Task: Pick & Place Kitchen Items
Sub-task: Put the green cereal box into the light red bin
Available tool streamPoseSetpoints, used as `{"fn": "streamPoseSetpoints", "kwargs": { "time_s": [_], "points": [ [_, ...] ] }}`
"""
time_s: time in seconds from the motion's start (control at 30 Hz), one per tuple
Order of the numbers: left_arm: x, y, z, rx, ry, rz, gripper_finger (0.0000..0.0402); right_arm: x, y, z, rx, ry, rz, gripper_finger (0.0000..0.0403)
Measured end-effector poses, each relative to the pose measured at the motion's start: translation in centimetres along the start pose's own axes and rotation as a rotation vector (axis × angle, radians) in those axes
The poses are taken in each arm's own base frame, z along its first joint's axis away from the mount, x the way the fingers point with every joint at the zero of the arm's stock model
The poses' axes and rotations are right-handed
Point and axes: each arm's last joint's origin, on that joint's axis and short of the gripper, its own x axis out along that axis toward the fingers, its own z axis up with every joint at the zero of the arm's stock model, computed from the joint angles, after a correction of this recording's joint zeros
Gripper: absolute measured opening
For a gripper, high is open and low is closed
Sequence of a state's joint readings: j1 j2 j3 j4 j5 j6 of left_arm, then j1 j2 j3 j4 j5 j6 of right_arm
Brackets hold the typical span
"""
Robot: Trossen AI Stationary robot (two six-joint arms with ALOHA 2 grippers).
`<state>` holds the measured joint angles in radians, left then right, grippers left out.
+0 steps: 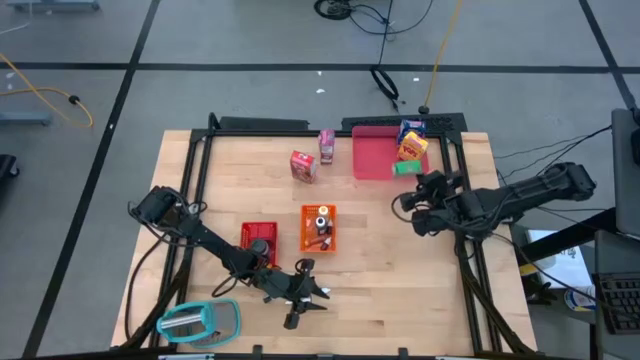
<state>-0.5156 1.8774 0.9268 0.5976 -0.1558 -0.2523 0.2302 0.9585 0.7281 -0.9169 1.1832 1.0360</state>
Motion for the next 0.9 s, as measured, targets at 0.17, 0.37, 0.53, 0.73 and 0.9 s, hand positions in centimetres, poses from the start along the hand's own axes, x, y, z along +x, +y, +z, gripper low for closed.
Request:
{"fn": "streamPoseSetpoints", "kwargs": {
  "time_s": [0.17, 0.37, 0.53, 0.73, 0.9],
  "points": [
    [0.0, 0.0, 0.0, 0.002, 0.0, 0.0, 0.0134, 1.0, -1.6, -0.8, 0.058, 0.003, -0.056, 0.0],
    [0.0, 0.0, 0.0, 0.003, -0.001, 0.001, 0.0134, 2.1, -2.6, -2.2, 0.108, -0.004, -0.09, 0.0],
    [0.0, 0.0, 0.0, 0.003, -0.001, 0.001, 0.0134, 3.4, -3.0, -3.7, 0.114, -0.009, -0.124, 0.0],
    [0.0, 0.0, 0.0, 0.005, -0.001, 0.001, 0.0134, 4.7, -3.2, -4.7, 0.152, -0.024, -0.137, 0.0],
    [0.0, 0.0, 0.0, 0.011, -0.001, 0.001, 0.0134, 5.6, -3.3, -5.0, 0.147, -0.039, -0.151, 0.0]
  ]
}}
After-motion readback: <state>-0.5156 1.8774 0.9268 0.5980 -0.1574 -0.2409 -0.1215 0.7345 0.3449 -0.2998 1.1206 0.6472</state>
